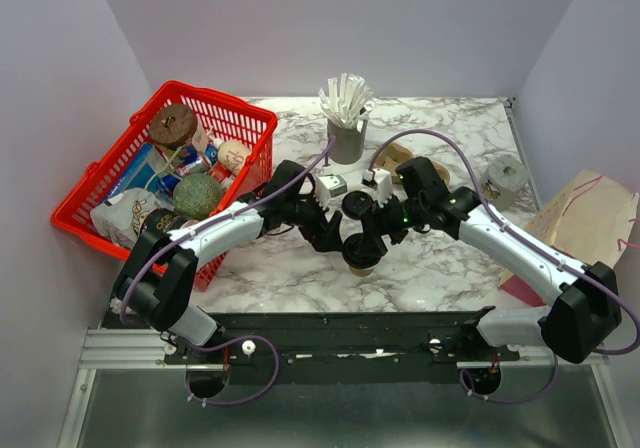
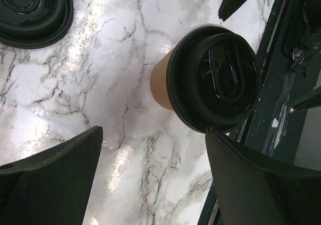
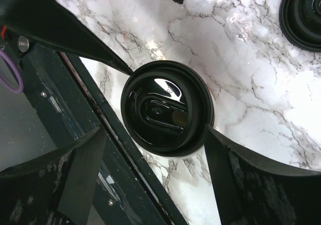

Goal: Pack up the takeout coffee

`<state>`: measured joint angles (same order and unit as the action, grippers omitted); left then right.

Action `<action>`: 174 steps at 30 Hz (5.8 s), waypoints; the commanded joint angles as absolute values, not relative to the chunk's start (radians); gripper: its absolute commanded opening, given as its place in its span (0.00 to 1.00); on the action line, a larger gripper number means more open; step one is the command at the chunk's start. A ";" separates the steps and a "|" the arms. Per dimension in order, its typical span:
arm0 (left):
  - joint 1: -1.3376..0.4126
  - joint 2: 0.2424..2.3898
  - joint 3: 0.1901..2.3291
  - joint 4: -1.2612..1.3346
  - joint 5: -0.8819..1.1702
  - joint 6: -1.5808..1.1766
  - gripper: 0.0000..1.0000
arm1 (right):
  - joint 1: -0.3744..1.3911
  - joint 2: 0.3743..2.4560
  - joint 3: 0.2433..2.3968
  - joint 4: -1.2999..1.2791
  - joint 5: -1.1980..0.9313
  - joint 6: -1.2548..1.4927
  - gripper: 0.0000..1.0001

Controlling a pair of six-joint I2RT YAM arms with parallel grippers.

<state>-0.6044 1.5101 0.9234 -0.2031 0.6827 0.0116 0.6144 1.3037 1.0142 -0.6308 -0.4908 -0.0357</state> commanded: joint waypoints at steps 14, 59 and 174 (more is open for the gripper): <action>-0.641 1.574 0.991 -0.190 0.680 0.005 0.89 | 0.566 1.223 0.963 -0.653 -0.399 -0.058 0.90; -0.635 1.723 1.077 -0.147 0.854 -0.118 0.97 | 0.374 1.454 0.919 -0.611 -0.881 -0.126 0.72; -0.235 1.200 1.371 -0.612 0.640 0.097 0.99 | 0.746 1.399 0.813 -0.184 -0.308 -0.806 1.00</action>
<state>-0.2558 1.2377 1.3960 -0.5949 0.6415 0.1173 0.7361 1.3331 0.7574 -0.3004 -0.3779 -0.9146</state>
